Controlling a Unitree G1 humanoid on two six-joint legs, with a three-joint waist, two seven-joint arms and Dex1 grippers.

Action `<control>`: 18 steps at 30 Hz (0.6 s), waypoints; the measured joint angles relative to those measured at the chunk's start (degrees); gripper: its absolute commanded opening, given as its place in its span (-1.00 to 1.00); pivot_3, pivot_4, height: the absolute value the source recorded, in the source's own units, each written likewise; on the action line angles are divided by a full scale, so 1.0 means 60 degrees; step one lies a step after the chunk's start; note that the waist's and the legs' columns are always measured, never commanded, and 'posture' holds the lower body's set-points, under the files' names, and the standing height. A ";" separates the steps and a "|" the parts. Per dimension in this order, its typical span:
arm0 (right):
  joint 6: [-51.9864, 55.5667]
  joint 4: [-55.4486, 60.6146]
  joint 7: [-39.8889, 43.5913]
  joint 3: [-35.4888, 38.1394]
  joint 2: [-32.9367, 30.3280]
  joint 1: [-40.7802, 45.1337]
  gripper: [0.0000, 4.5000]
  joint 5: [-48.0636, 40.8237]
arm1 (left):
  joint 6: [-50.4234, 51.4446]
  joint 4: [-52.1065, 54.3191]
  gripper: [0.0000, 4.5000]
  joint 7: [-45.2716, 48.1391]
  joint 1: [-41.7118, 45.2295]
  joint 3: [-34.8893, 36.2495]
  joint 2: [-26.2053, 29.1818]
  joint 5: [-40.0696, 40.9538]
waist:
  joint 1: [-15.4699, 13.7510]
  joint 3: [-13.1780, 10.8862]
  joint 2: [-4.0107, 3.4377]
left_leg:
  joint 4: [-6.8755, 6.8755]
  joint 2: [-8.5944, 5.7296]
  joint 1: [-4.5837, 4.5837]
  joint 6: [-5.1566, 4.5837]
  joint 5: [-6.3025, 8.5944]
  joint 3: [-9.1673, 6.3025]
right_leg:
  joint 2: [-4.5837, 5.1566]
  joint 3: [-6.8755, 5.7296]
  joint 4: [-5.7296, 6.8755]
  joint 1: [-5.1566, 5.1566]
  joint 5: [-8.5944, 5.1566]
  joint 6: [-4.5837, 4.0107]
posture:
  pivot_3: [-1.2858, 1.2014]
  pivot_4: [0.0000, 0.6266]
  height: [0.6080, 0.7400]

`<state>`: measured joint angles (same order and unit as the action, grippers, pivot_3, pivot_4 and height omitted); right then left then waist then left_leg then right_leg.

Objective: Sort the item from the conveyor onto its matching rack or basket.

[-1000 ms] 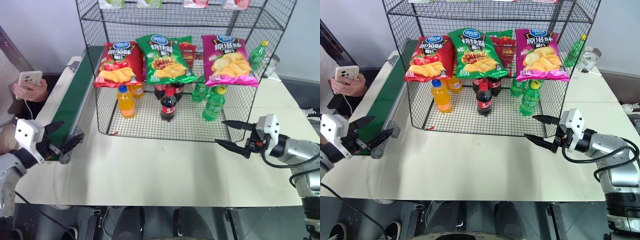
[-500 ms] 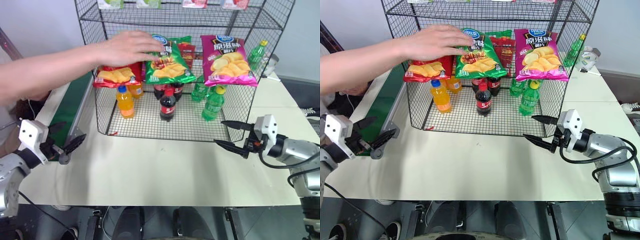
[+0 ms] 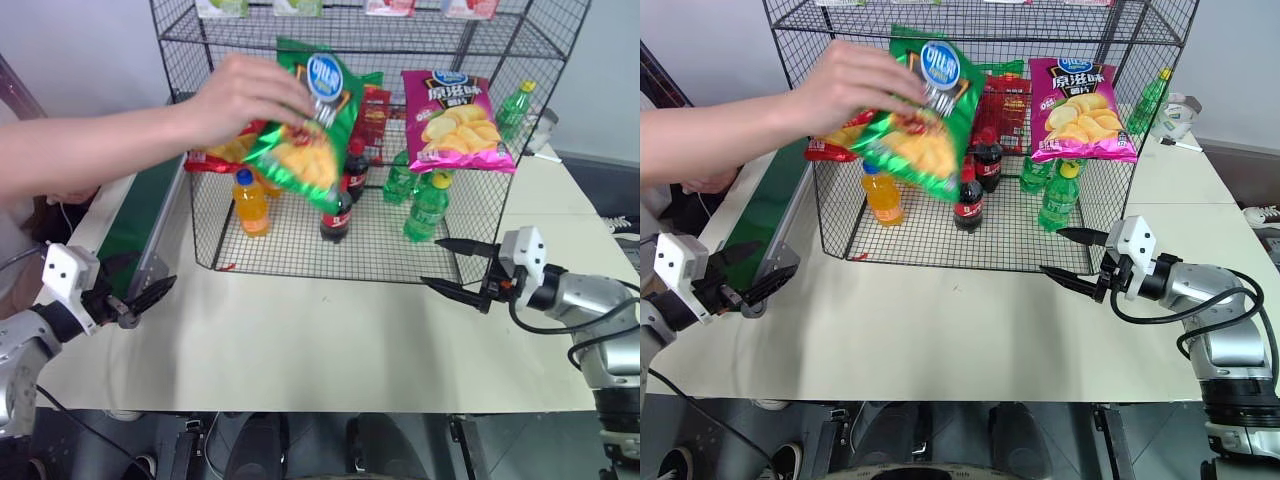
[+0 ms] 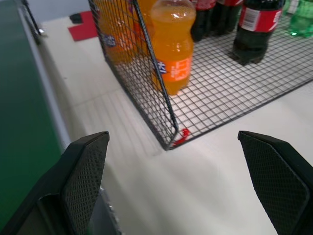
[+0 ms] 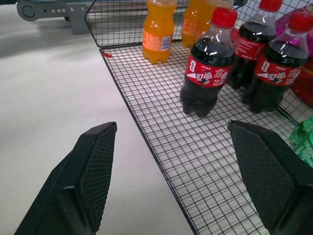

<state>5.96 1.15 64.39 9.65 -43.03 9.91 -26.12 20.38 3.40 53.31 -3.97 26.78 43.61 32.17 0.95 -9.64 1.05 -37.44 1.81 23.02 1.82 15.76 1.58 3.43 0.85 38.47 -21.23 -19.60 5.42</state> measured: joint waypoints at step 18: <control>0.0631 0.0639 -0.0289 -0.0096 0.0244 0.0217 0.68 -0.0187 | -0.0865 -0.0037 1.00 0.0053 0.0139 0.0239 -0.0096 0.0024 | 0.0002 0.0000 0.0000 | -0.0004 0.0000 -0.0002 0.0000 0.0000 0.0000 | 0.0000 0.0001 0.0007 -0.0001 0.0000 0.0000 | 0.03 -0.52 0.98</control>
<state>9.75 4.98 62.65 9.07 -41.57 11.21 -27.24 15.19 3.18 53.63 -3.13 28.21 43.04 32.31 0.96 -9.63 1.05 -37.47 1.81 23.01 1.82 15.76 1.58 3.43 0.86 38.52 -21.24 -19.60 5.42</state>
